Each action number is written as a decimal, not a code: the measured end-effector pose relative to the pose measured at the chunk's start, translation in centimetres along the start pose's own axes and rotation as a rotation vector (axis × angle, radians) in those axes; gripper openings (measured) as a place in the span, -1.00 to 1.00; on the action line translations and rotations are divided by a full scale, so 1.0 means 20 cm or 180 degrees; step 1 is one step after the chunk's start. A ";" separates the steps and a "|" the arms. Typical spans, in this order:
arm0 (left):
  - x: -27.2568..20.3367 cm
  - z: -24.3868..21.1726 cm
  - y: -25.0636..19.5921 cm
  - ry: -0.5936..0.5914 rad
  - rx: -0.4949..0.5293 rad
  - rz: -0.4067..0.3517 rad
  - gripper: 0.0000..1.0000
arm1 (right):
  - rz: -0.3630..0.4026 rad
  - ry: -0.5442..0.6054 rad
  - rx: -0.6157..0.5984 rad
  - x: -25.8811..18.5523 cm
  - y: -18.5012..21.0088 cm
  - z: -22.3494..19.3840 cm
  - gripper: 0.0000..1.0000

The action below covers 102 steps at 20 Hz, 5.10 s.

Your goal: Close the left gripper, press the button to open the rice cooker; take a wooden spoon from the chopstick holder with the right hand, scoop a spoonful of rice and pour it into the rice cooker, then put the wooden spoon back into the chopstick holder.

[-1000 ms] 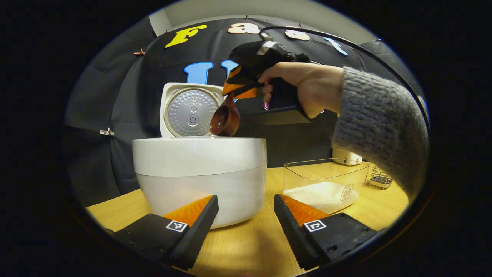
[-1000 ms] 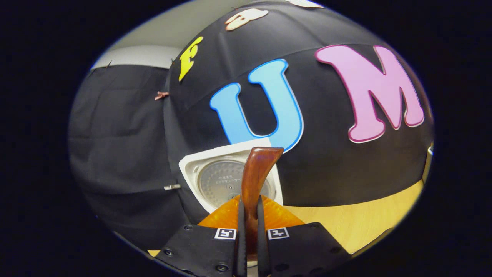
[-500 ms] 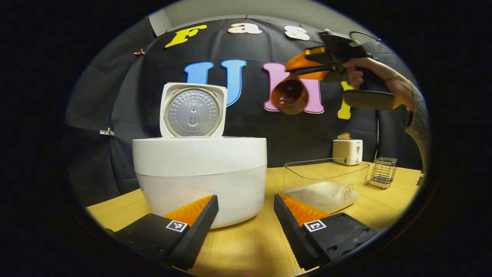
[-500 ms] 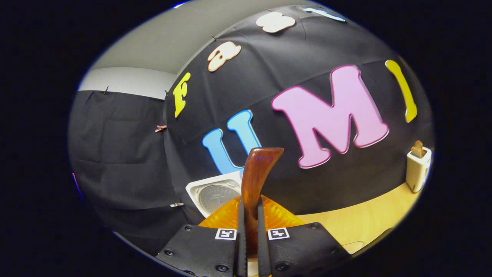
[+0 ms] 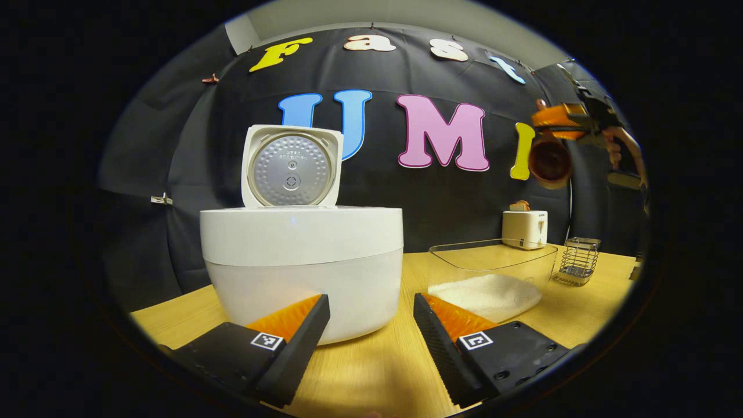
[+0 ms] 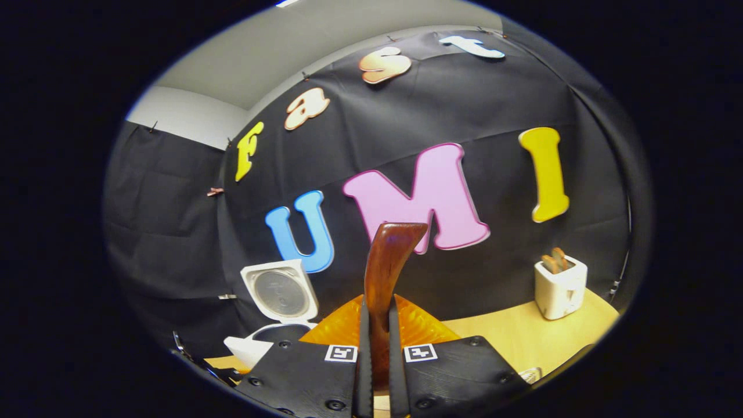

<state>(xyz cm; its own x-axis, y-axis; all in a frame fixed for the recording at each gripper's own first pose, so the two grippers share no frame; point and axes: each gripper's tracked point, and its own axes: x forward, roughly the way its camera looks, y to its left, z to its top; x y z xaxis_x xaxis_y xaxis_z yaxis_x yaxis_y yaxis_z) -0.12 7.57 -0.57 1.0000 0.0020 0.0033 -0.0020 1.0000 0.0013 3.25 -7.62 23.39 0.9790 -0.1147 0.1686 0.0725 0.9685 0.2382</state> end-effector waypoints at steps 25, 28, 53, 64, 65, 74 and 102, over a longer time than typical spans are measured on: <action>0.00 0.00 0.00 0.0003 0.0000 -0.0001 0.89 | -0.0941 0.0697 0.0058 -0.28 -0.89 -0.61 -0.71; 0.00 0.00 0.00 0.0003 0.0000 -0.0001 0.89 | -0.1002 0.0808 0.0112 -0.28 -0.94 -0.69 -0.71; -0.17 1.04 0.00 -0.1163 0.1114 0.0246 0.92 | -0.1069 -0.0101 -0.1163 -0.56 -0.47 -0.40 0.77; 0.14 1.15 0.08 -0.0926 0.1072 0.0281 0.89 | -0.0692 0.0012 -0.1314 -0.66 -0.21 -0.48 0.77; 0.17 1.20 0.10 -0.0905 0.0905 0.0263 0.89 | -0.0718 0.0003 -0.1365 -0.70 -0.22 -0.47 0.77; 0.39 1.35 0.31 -0.0645 0.0826 0.0424 0.97 | -0.0729 -0.0076 -0.1588 -0.84 -0.18 -0.35 0.67; 0.98 1.72 0.92 -0.1099 0.0470 0.0785 0.89 | -0.0803 0.0186 -0.1644 -0.92 -0.13 -0.54 0.77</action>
<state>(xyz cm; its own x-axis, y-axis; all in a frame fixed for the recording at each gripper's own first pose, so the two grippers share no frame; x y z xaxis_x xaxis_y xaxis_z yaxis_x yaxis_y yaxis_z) 19.34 26.01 33.94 0.9099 0.2147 0.3549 -0.2657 0.9587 0.1012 -12.97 -5.54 9.27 0.9272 -0.3579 0.1106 0.3743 0.8967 -0.2361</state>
